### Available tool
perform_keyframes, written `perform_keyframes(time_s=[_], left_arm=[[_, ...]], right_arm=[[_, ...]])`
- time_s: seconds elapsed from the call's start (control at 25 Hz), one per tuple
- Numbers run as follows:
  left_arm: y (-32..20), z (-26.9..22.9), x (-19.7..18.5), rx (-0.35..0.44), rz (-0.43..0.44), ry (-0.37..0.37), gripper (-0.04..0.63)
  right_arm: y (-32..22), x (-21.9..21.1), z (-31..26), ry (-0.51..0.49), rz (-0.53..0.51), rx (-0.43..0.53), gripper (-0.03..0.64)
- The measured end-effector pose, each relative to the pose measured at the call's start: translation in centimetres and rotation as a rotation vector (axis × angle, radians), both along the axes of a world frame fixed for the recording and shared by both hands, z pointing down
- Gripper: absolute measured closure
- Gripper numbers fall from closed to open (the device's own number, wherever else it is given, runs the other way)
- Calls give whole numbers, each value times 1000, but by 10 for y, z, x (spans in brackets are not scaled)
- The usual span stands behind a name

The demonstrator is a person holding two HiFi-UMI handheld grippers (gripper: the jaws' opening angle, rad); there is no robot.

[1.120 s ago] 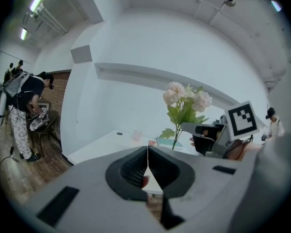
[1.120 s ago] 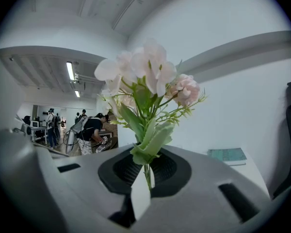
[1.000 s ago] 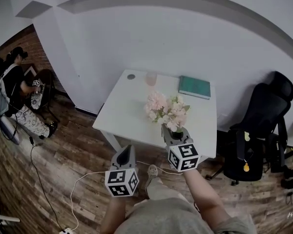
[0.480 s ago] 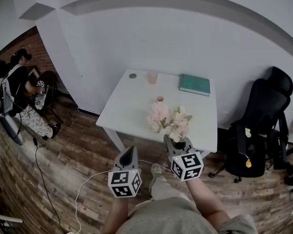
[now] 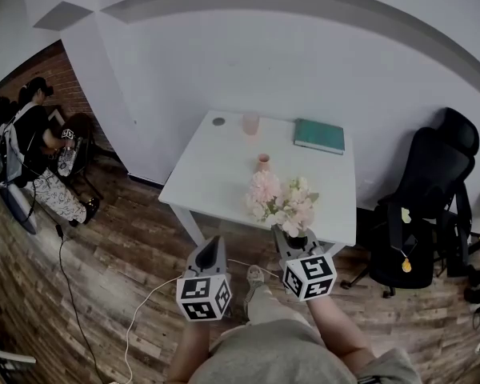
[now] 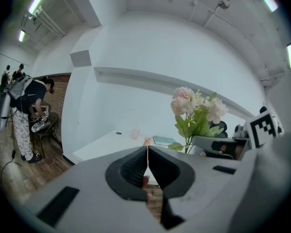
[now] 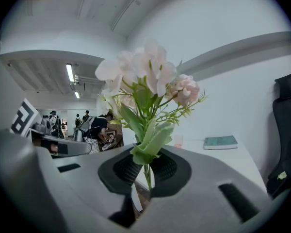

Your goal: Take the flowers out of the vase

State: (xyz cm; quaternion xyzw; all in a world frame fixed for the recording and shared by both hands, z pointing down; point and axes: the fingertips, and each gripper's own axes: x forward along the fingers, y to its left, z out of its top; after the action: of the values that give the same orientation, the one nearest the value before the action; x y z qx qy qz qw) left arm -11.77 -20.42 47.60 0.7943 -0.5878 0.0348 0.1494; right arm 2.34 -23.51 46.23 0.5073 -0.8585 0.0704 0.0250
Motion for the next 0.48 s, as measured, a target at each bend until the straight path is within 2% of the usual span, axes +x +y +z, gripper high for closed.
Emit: perform_keyframes(time_s=[0.48], left_arm=[[-11,-1,-7,-6,-11,15,588]], right_arm=[[-4,-3,5,3,3,-17,584]])
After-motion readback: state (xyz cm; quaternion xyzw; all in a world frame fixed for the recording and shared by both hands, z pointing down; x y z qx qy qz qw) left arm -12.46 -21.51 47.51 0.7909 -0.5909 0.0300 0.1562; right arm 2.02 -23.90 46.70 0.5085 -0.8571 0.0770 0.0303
